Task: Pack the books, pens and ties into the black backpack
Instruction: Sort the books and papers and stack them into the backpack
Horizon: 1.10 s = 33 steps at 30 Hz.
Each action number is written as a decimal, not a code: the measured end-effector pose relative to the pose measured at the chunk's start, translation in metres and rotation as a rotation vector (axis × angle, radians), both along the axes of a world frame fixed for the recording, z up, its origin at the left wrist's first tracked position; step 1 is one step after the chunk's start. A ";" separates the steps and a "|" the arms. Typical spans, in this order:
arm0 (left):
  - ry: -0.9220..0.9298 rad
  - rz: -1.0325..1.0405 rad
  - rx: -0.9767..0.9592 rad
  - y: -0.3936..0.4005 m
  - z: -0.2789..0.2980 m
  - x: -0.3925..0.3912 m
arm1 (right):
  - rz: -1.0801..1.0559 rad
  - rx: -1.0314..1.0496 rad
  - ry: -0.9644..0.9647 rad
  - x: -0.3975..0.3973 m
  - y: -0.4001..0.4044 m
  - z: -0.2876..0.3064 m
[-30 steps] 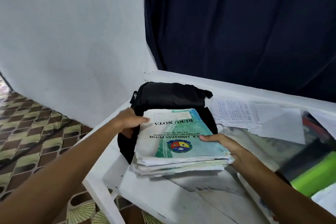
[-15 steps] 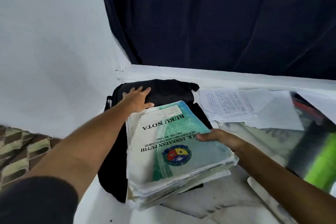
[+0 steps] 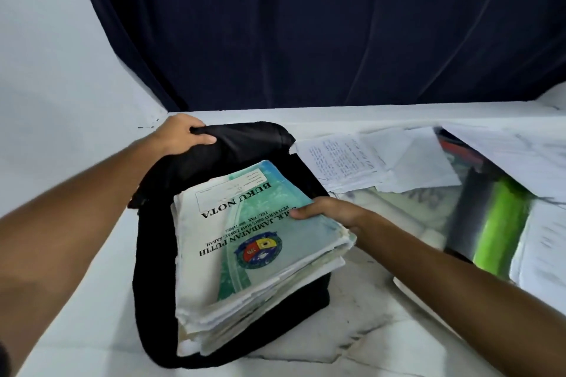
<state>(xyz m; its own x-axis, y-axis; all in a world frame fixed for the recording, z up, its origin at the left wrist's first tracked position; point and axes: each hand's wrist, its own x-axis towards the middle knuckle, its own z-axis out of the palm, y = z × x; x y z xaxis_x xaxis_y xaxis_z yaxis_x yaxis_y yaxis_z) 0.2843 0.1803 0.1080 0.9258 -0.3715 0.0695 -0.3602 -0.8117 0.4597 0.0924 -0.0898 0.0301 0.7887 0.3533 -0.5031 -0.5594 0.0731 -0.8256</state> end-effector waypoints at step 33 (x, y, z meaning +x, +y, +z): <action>0.210 0.045 0.212 0.036 -0.107 -0.178 | -0.154 -1.138 -0.547 0.065 0.017 0.027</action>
